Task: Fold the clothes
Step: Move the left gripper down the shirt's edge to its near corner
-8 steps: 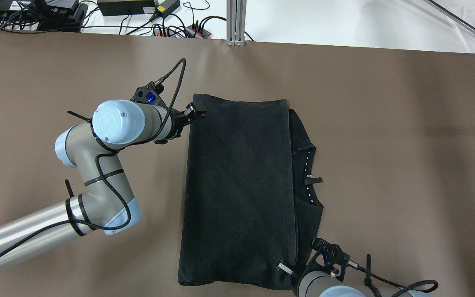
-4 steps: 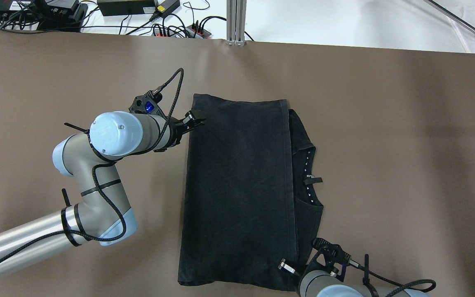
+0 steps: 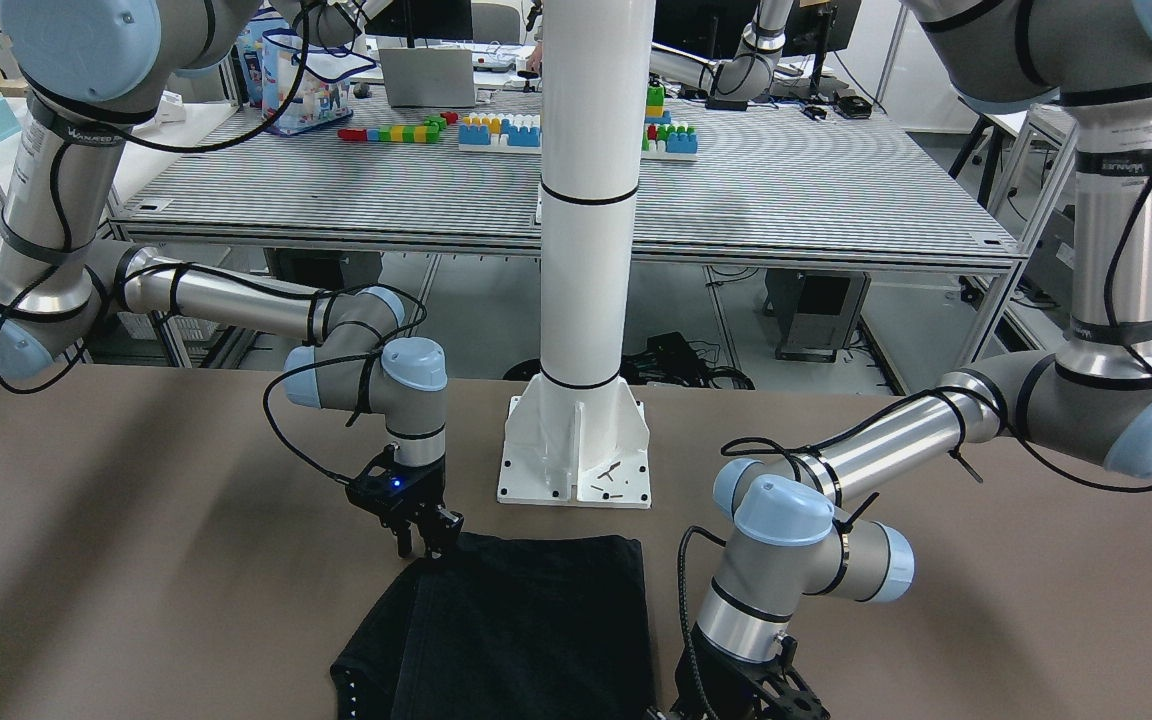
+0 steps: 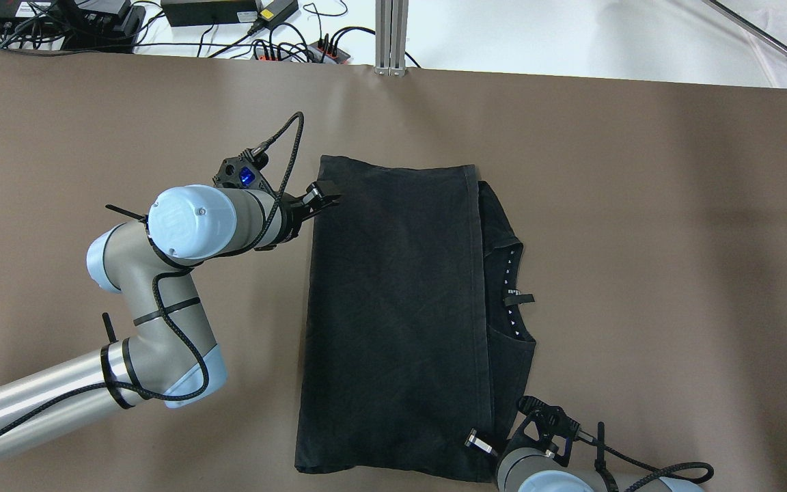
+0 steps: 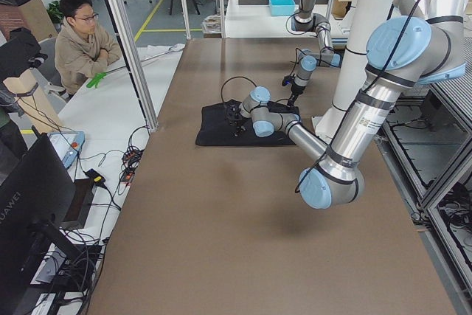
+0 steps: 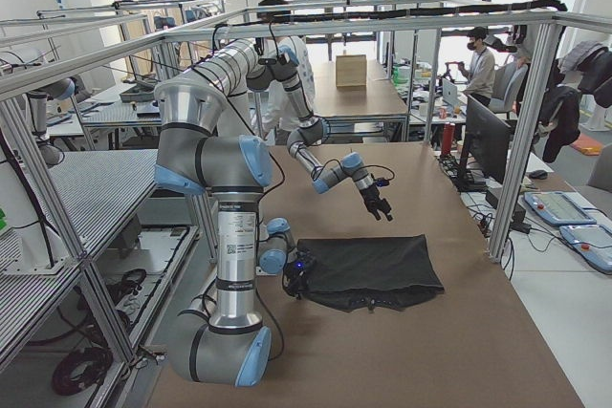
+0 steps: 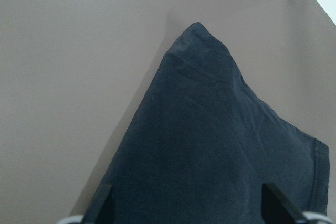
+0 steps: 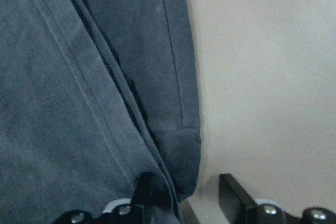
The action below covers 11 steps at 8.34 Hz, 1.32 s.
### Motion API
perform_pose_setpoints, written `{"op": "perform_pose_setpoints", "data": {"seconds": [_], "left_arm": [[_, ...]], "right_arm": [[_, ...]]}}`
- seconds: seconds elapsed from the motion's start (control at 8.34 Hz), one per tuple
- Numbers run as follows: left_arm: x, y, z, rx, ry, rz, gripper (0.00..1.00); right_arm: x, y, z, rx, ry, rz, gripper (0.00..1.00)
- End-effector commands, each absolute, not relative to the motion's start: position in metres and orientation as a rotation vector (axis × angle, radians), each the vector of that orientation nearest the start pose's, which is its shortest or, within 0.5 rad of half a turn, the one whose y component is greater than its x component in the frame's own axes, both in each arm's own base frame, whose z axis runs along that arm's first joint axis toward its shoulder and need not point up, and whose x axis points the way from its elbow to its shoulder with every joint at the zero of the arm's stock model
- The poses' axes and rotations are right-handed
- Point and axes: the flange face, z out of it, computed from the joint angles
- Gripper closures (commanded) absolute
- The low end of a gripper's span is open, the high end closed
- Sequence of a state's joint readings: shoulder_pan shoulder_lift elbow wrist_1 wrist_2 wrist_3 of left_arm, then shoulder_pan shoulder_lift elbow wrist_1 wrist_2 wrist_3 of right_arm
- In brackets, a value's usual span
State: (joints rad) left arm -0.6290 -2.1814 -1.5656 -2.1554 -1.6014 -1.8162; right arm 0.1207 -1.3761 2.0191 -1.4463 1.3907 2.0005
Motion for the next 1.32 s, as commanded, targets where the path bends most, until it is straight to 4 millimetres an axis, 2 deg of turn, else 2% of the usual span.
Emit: {"op": "perform_pose_setpoints", "data": {"seconds": [0.0, 0.12, 0.24, 0.6, 0.72, 0.84, 0.96, 1.08, 1.2], "left_arm": [[0.485, -0.514, 0.231, 0.208, 1.208, -0.749, 0.00], [0.485, -0.514, 0.232, 0.207, 1.206, -0.749, 0.00], [0.485, -0.514, 0.232, 0.207, 1.206, -0.749, 0.00], [0.485, -0.513, 0.235, 0.205, 1.203, -0.750, 0.00], [0.488, -0.506, 0.235, 0.186, 1.211, -0.762, 0.00], [0.481, -0.474, 0.244, 0.167, 1.228, -0.765, 0.00], [0.476, -0.421, 0.261, 0.156, 1.237, -0.744, 0.00], [0.477, -0.372, 0.273, 0.133, 1.244, -0.760, 0.00], [0.490, -0.326, 0.277, 0.107, 1.254, -0.766, 0.00]], "right_arm": [[-0.516, -0.216, 0.348, 0.053, -0.788, 0.593, 0.83], [-0.516, -0.218, 0.345, 0.053, -0.794, 0.596, 1.00], [-0.516, -0.218, 0.344, 0.053, -0.797, 0.598, 1.00], [-0.505, -0.223, 0.323, 0.045, -0.832, 0.607, 1.00], [-0.507, -0.222, 0.313, 0.043, -0.838, 0.606, 1.00], [-0.509, -0.220, 0.310, 0.040, -0.836, 0.611, 1.00], [-0.509, -0.218, 0.309, 0.038, -0.839, 0.612, 1.00], [-0.507, -0.217, 0.307, 0.035, -0.845, 0.612, 1.00], [-0.505, -0.217, 0.305, 0.035, -0.848, 0.612, 1.00]]}}
